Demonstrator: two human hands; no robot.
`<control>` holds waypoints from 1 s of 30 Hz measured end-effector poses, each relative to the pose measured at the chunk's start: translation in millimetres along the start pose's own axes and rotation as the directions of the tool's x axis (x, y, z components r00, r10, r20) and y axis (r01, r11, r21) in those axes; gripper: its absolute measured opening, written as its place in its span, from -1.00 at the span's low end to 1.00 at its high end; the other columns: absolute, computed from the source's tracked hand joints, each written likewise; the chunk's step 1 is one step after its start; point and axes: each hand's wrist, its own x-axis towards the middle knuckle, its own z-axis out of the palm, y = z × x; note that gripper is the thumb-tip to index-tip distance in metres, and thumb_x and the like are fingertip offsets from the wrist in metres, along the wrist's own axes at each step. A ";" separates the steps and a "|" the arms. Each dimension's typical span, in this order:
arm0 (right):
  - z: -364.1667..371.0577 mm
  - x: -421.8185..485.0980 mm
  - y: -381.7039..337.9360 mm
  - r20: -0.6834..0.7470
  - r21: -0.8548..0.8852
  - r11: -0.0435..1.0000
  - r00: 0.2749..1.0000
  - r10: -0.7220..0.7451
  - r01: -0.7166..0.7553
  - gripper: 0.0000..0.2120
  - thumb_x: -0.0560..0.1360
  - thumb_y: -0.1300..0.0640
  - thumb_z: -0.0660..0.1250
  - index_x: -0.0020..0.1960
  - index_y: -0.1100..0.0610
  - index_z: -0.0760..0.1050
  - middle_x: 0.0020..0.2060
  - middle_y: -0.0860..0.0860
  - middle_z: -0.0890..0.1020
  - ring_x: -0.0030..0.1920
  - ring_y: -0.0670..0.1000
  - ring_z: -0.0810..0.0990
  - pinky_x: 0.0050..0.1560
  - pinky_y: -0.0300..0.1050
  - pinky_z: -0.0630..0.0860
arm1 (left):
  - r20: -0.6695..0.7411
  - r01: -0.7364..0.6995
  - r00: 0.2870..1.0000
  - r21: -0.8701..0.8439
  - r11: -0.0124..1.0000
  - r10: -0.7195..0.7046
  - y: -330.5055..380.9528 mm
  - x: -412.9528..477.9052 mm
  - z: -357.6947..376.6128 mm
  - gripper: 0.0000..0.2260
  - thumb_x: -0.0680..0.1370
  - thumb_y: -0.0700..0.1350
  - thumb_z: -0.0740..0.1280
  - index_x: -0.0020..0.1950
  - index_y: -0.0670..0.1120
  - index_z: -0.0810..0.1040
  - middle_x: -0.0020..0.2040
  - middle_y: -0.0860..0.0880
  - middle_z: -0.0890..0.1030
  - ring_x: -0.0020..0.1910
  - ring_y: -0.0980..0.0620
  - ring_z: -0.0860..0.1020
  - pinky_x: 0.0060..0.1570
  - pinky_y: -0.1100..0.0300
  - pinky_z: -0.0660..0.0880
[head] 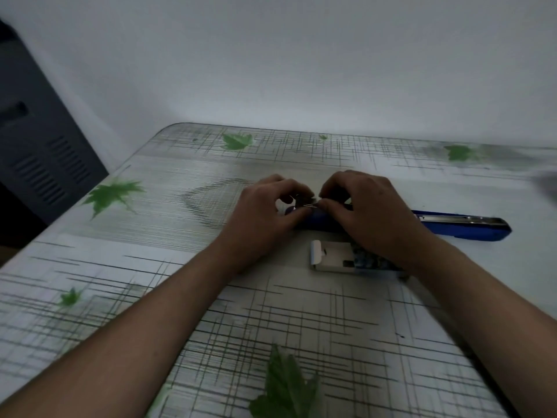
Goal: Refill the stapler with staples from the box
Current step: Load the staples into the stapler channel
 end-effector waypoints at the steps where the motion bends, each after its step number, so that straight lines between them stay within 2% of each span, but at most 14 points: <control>1: -0.7 0.1 -0.3 0.006 -0.014 1.000 1.000 -0.003 0.003 -0.89 0.50 0.04 0.33 -0.02 0.05 0.52 -0.15 -0.06 0.56 -0.14 -0.06 0.53 -0.10 -0.15 0.50 | -0.002 0.001 1.000 0.001 1.000 -0.001 -0.2 0.0 0.1 -0.80 0.47 -0.11 0.45 0.08 -0.04 0.65 -0.06 0.10 0.60 -0.08 0.23 0.54 -0.14 0.52 0.34; 5: -2.1 0.1 -0.2 0.013 -0.031 1.000 1.000 -0.004 0.004 -0.88 0.49 0.03 0.33 -0.01 0.05 0.53 -0.14 -0.07 0.55 -0.15 -0.07 0.52 -0.09 -0.15 0.50 | -0.010 0.002 1.000 0.025 1.000 -0.002 -1.9 0.3 0.3 -0.79 0.45 -0.10 0.46 0.08 -0.04 0.63 -0.05 0.07 0.63 -0.09 0.23 0.54 -0.14 0.51 0.36; 11: 0.5 -0.8 -2.9 -0.015 0.020 0.999 0.999 0.036 -0.035 -0.89 0.49 0.01 0.36 -0.03 0.00 0.56 -0.15 -0.08 0.60 -0.14 -0.10 0.54 -0.09 -0.19 0.47 | -0.038 0.027 0.999 -0.002 1.000 -0.027 -3.8 0.6 2.0 -0.80 0.44 -0.05 0.47 0.05 -0.01 0.64 -0.10 0.09 0.65 -0.10 0.22 0.56 -0.16 0.37 0.47; 16: -0.2 -1.8 -3.5 -0.018 0.085 0.994 0.997 0.077 -0.076 -0.91 0.47 0.01 0.39 -0.05 -0.01 0.58 -0.19 -0.13 0.61 -0.17 -0.22 0.54 -0.18 -0.44 0.34 | -0.046 0.039 0.998 -0.017 0.999 -0.040 -4.7 0.2 2.3 -0.79 0.44 -0.02 0.47 0.05 0.00 0.65 -0.11 0.10 0.66 -0.10 0.22 0.58 -0.17 0.31 0.49; 23: -2.4 -2.9 -3.2 0.003 0.124 0.986 0.994 0.113 -0.113 -0.91 0.45 -0.01 0.41 -0.07 -0.03 0.61 -0.21 -0.18 0.60 -0.16 -0.32 0.51 -0.26 -0.61 0.32 | -0.061 0.008 0.998 0.021 1.000 -0.007 -3.5 -0.3 2.5 -0.79 0.44 -0.06 0.48 0.05 -0.03 0.64 -0.09 0.06 0.66 -0.10 0.19 0.57 -0.15 0.33 0.47; 28: -2.4 -4.3 -2.5 0.001 0.104 0.989 0.995 0.103 -0.102 -0.92 0.45 -0.01 0.41 -0.07 -0.05 0.61 -0.22 -0.21 0.58 -0.18 -0.36 0.49 -0.26 -0.63 0.29 | -0.068 0.002 0.998 0.035 0.999 0.000 -3.3 -1.2 2.5 -0.80 0.44 -0.05 0.48 0.04 -0.04 0.65 -0.11 0.06 0.65 -0.12 0.18 0.57 -0.16 0.36 0.46; 30: -2.1 -5.8 -2.4 -0.007 0.082 0.994 0.997 0.074 -0.073 -0.90 0.46 0.02 0.40 -0.04 -0.03 0.62 -0.19 -0.16 0.60 -0.19 -0.33 0.48 -0.23 -0.56 0.30 | -0.063 0.001 0.998 0.043 0.999 0.002 -3.7 -1.1 3.1 -0.80 0.44 -0.05 0.47 0.04 -0.04 0.64 -0.10 0.06 0.66 -0.12 0.18 0.57 -0.16 0.39 0.46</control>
